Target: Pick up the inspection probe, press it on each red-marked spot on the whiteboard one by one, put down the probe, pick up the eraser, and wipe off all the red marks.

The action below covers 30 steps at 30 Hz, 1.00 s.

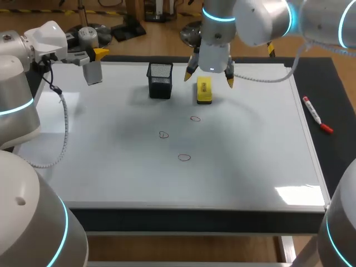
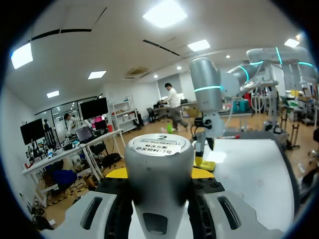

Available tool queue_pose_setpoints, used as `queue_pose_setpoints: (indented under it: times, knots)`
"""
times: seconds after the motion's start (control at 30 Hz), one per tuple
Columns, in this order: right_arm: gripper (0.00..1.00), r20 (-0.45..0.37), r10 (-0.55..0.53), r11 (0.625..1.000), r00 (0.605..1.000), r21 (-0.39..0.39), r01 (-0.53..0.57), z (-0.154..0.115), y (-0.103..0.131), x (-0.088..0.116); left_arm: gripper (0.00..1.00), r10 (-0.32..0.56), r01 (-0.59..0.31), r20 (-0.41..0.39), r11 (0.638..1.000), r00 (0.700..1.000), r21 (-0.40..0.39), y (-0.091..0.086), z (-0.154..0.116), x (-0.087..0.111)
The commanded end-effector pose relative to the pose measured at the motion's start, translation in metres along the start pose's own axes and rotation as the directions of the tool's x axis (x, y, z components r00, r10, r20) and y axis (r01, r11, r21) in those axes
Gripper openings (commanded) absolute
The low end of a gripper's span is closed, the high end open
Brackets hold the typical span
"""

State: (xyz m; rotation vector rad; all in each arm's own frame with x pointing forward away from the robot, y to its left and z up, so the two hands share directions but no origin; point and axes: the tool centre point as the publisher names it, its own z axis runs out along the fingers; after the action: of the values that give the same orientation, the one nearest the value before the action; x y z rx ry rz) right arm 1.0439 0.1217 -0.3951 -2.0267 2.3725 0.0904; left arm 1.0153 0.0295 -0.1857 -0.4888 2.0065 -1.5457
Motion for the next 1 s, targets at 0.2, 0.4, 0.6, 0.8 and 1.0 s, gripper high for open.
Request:
queue_pose_setpoints:
  times: [0.2, 0.4, 0.6, 0.8, 1.0]
  knots:
    - [1.00, -0.022, -0.027, 1.000, 0.999, -0.002, 0.027, 0.018, -0.005, -0.009, 0.00, 0.002, -0.002, 0.003, 1.000, 1.000, 0.004, 0.000, 0.000, 0.000]
    - [1.00, -0.038, -0.044, 0.999, 0.998, -0.005, 0.044, 0.022, -0.005, -0.010, 0.00, 0.002, -0.002, 0.003, 1.000, 1.000, 0.004, 0.000, 0.000, 0.000]
    - [0.73, -0.047, -0.052, 0.999, 0.998, -0.006, 0.052, 0.022, -0.005, -0.011, 0.00, 0.002, -0.002, 0.003, 1.000, 1.000, 0.004, 0.000, 0.000, 0.000]
    - [0.00, -0.053, -0.068, 0.997, 0.996, -0.021, 0.067, 0.027, -0.003, -0.010, 0.00, 0.002, -0.002, 0.003, 1.000, 1.000, 0.004, 0.000, 0.000, 0.000]
    - [0.00, -0.033, -0.029, 1.000, 0.999, -0.005, 0.029, 0.019, 0.001, 0.000, 0.00, 0.002, -0.002, 0.003, 1.000, 1.000, 0.004, 0.000, 0.000, 0.000]
